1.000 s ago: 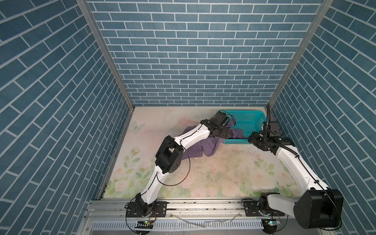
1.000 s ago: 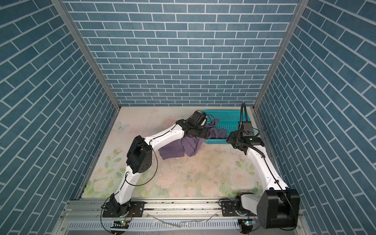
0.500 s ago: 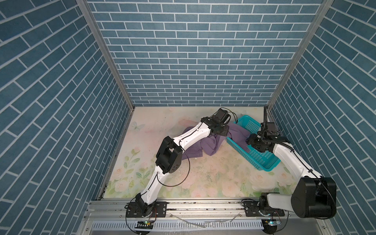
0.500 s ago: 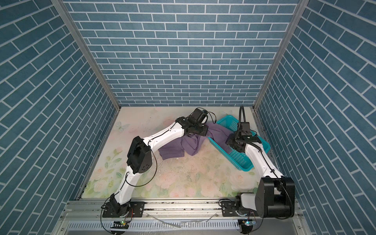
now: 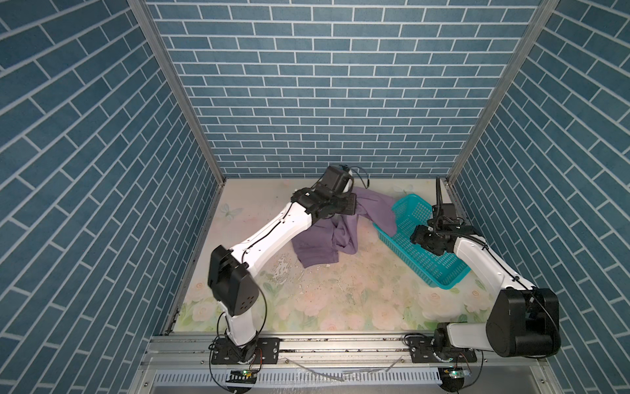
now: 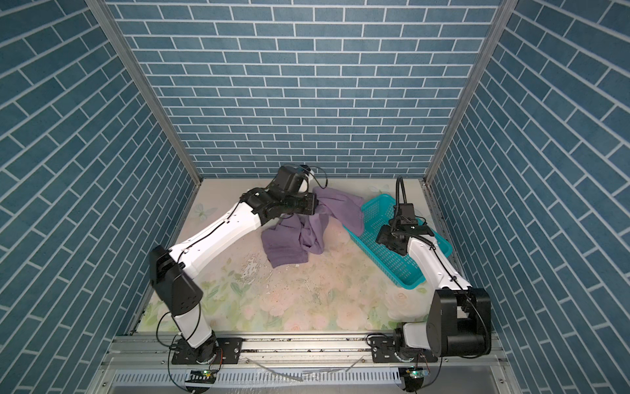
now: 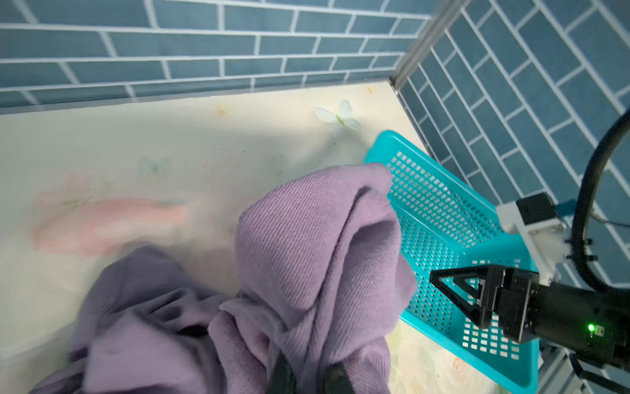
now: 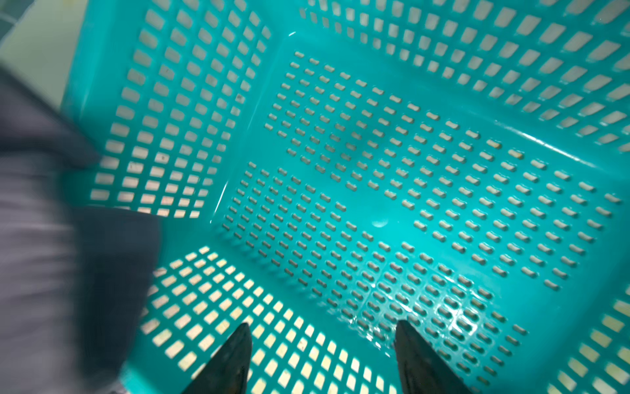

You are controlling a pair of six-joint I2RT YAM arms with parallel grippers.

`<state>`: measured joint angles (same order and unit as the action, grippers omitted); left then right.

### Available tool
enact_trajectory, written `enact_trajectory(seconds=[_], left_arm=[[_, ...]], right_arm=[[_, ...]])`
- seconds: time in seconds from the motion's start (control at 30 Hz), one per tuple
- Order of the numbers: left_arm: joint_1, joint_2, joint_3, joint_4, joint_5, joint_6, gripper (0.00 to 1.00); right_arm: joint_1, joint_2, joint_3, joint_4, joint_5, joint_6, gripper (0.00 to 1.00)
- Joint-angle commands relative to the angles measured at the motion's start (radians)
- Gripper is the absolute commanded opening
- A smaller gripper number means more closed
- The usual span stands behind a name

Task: Fold and stack the trousers
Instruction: Place the trousers at the center of the table.

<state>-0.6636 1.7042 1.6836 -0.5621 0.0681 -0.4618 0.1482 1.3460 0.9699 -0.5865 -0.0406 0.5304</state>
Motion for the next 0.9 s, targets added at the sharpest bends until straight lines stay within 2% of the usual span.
enact_trajectory(seconds=[0.0,0.17,0.27,0.37,0.4,0.47,0.53,0.63,0.73,0.87], left_arm=[[0.071,-0.134,-0.160,0.066,-0.053,-0.059,0.06],[0.164,-0.266,-0.391,0.045,-0.072,-0.116,0.09],[0.180,-0.292,-0.485,0.034,-0.087,-0.132,0.16],[0.180,-0.270,-0.519,0.026,-0.089,-0.133,0.31],[0.180,-0.254,-0.518,0.027,-0.084,-0.133,0.41],[0.180,-0.215,-0.495,0.036,-0.061,-0.134,0.64],[0.175,-0.175,-0.458,0.065,-0.014,-0.133,0.74],[0.128,-0.109,-0.344,0.071,-0.007,-0.106,0.79],[0.045,-0.023,-0.196,0.020,-0.071,-0.055,0.83],[-0.041,0.100,-0.036,0.000,-0.086,-0.018,0.87]], right_arm=[[0.097,-0.018,0.087,-0.091,0.119,-0.069,0.70],[0.224,0.056,0.132,-0.131,0.190,-0.105,0.73],[0.273,0.105,0.162,-0.174,0.254,-0.112,0.72],[0.325,0.064,0.156,-0.170,0.273,-0.095,0.71],[0.340,0.045,0.149,-0.167,0.271,-0.087,0.71],[0.369,-0.005,0.126,-0.175,0.275,-0.053,0.71],[0.392,-0.060,0.090,-0.192,0.286,0.000,0.70],[0.411,-0.196,-0.013,-0.204,0.279,0.118,0.71],[0.415,-0.346,-0.135,-0.195,0.219,0.230,0.67],[0.415,-0.491,-0.263,-0.253,0.185,0.345,0.58]])
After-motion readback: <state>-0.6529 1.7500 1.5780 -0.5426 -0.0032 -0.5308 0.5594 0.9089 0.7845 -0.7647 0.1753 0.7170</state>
